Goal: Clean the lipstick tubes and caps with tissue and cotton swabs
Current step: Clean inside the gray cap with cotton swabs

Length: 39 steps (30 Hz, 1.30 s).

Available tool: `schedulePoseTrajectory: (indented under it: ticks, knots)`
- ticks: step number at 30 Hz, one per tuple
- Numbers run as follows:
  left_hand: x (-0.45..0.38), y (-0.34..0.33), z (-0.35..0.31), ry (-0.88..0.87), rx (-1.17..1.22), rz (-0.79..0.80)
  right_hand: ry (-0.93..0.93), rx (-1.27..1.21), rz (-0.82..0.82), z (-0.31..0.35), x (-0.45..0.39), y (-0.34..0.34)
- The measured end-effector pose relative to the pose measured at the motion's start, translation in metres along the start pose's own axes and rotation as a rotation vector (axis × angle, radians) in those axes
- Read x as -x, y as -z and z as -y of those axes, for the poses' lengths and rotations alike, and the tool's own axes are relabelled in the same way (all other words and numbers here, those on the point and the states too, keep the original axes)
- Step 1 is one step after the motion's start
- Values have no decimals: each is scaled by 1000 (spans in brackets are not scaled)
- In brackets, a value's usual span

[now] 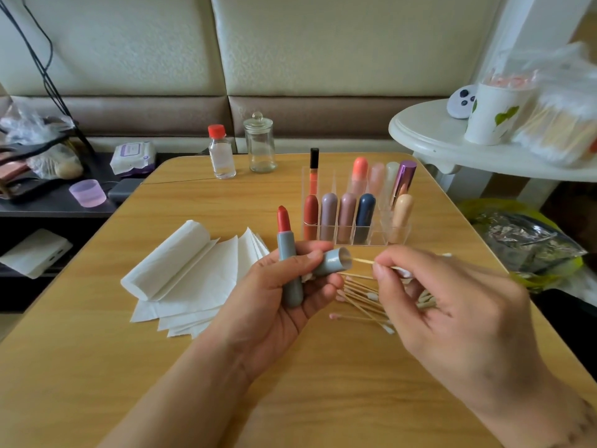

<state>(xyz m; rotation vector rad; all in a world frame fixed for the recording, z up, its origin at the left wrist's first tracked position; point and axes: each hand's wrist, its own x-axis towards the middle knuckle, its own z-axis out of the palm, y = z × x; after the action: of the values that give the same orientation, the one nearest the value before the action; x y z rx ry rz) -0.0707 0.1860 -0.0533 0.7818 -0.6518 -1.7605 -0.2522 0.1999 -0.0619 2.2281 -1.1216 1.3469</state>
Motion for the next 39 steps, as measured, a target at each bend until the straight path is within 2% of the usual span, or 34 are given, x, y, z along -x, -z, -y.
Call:
schedulePoseTrajectory:
  ticks: [6,12,15,19,22,24,30,34,39]
  knots:
    - [-1,3,1,-41,-71,-1,-74,-116,125,5,-1,1]
    - [-1,2,2,-20,-106,16,-15,-17,91,5,0,-1]
    - [-1,3,1,-26,-101,7,-11,-54,156,7,-1,-1]
    - [-1,3,2,-22,-24,-6,-146,-339,201,8,-5,2]
    - [0,1,0,-4,38,16,-342,-674,91,10,-5,3]
    - [0,1,0,5,52,23,-440,-784,9,9,-3,3]
    - [1,0,0,9,58,36,-533,-765,-105,1,-3,0]
    - [-1,2,2,5,52,20,-486,-700,-60,-2,1,0]
    - [-2,5,3,-5,38,37,-416,-737,-2,2,4,0]
